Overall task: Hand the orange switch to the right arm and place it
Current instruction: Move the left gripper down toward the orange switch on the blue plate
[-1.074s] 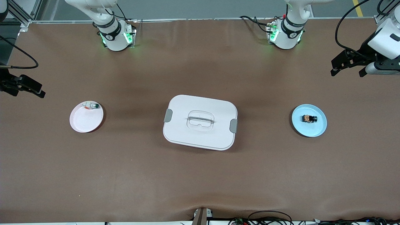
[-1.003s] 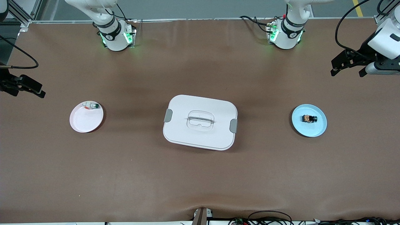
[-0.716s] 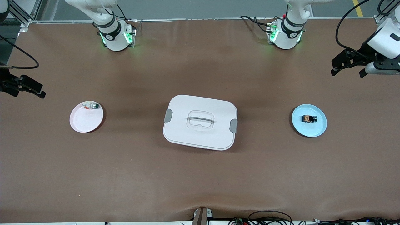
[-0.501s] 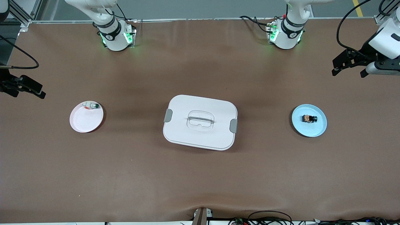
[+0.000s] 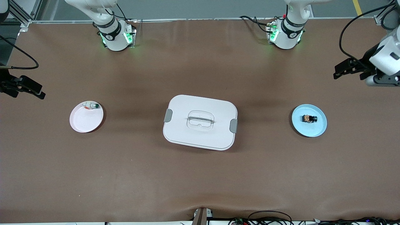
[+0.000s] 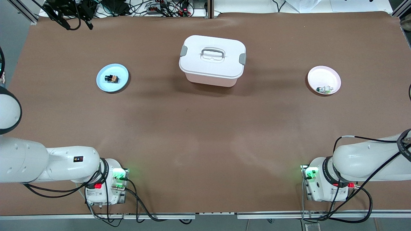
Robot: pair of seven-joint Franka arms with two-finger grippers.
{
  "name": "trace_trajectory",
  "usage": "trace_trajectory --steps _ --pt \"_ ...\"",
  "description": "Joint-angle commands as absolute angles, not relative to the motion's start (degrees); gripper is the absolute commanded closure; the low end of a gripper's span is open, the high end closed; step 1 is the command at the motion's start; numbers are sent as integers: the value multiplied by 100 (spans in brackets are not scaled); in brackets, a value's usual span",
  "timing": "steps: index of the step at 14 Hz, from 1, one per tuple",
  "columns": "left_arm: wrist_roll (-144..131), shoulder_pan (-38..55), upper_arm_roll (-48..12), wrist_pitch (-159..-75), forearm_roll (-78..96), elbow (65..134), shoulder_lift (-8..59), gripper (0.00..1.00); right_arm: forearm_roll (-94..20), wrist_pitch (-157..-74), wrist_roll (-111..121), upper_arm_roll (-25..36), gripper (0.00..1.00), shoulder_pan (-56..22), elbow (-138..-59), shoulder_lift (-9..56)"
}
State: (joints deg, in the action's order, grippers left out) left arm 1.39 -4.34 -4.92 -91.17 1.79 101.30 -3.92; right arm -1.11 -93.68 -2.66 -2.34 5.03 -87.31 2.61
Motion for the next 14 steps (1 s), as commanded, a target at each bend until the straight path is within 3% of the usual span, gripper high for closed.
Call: trace_trajectory --steps 1,8,14 --pt "272 -448 -501 -9621 53 10650 -465 0 -149 -9334 -193 -299 0 650 -8701 255" --pt "1046 -809 -510 -11818 -53 12250 -379 0 -141 -9343 -246 -299 0 642 -8675 264" --pt "1090 -809 -519 -12857 -554 12436 420 0 -149 -9386 -211 -308 0 606 -8613 290"
